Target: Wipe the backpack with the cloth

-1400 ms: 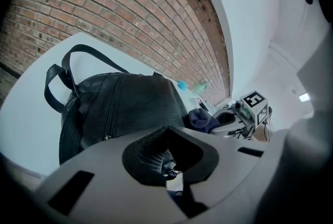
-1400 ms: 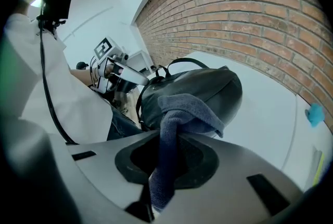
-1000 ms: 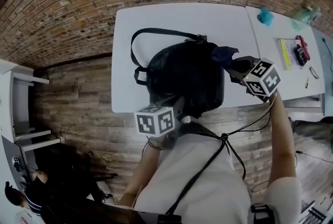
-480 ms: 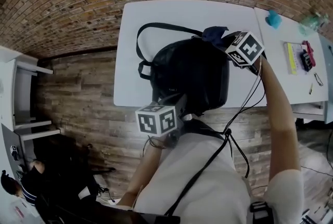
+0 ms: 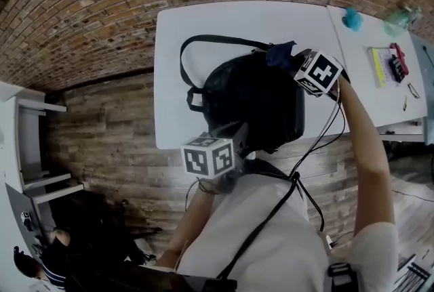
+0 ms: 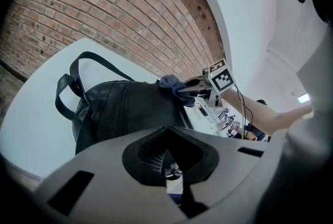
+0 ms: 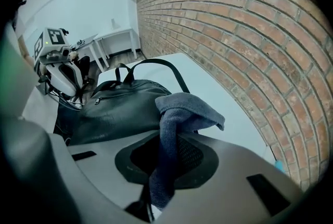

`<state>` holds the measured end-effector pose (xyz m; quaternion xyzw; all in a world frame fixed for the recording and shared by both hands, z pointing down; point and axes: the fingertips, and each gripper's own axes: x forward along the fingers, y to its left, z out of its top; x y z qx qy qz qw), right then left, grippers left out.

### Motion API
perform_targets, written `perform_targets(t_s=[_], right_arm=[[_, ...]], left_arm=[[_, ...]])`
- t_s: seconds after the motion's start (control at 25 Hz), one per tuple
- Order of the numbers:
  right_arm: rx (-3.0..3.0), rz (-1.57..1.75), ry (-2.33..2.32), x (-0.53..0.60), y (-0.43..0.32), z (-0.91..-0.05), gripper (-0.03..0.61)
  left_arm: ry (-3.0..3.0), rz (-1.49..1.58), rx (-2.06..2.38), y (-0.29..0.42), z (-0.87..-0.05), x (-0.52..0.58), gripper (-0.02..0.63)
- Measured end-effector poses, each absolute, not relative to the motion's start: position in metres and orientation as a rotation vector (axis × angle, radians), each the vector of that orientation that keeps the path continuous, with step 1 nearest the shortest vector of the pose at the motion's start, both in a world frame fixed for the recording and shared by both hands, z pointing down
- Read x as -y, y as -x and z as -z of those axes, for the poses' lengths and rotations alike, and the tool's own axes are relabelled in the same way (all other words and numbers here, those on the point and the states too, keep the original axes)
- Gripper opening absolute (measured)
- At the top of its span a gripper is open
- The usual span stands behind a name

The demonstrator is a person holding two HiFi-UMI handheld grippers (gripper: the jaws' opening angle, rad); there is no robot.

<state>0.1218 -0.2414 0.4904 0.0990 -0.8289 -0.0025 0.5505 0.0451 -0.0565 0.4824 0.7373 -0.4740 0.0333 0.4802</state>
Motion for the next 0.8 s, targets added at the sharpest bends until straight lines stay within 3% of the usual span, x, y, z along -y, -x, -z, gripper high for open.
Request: perform_targets(t_s=[0.8], right_arm=[[1.884, -0.212, -0.199, 0.140, -0.149, -0.494, 0.055]], left_arm=[[-1.910, -0.178, 0.943, -0.012, -0.485, 0.054, 0.005]])
